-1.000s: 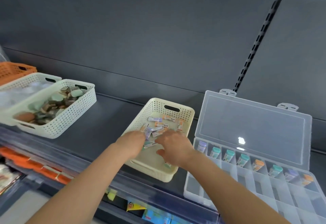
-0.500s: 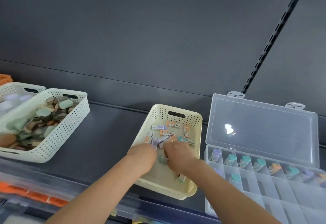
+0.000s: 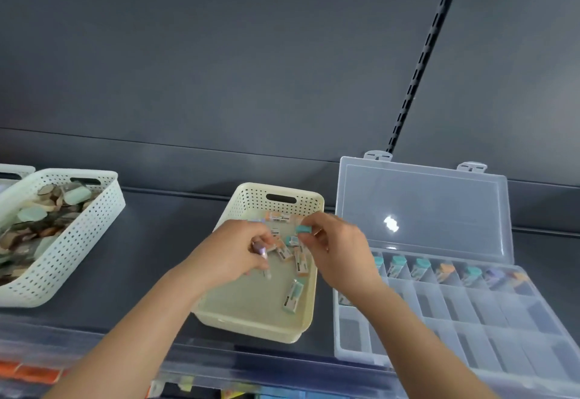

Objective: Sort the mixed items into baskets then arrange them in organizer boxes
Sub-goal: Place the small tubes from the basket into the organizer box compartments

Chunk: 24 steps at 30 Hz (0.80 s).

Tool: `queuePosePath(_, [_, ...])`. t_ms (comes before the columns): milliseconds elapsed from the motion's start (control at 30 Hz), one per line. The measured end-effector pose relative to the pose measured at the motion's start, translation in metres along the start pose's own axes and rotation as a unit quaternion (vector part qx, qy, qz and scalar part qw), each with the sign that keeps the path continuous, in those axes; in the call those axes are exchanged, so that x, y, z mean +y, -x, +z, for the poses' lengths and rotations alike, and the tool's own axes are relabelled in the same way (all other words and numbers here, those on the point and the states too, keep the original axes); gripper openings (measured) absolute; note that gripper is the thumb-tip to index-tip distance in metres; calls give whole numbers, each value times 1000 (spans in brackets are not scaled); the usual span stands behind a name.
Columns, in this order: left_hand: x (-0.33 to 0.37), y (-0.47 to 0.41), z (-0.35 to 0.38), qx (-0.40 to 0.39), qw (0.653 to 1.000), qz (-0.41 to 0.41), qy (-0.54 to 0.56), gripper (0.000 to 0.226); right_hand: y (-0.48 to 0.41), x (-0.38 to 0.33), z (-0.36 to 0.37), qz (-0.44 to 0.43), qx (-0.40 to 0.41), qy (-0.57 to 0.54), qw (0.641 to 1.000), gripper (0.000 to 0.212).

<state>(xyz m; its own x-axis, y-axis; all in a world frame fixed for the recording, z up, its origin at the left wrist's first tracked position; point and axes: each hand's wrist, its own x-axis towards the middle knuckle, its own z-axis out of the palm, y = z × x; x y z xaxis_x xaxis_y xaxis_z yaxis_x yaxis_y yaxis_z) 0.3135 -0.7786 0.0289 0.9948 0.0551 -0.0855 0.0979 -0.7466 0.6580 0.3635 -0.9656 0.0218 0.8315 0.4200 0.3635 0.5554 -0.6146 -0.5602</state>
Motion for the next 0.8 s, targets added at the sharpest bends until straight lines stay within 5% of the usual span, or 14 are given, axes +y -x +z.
queuePosePath(233, [81, 6, 50, 165, 970, 177, 0, 14, 35, 53, -68, 3, 106, -37, 994, 12])
queuePosePath(400, [126, -1, 104, 138, 959, 239, -64, 21, 66, 98, -105, 31, 113, -6, 993, 11])
queuePosePath(800, [155, -20, 178, 84, 954, 210, -199, 16, 102, 154, -110, 11, -8, 89, 996, 13])
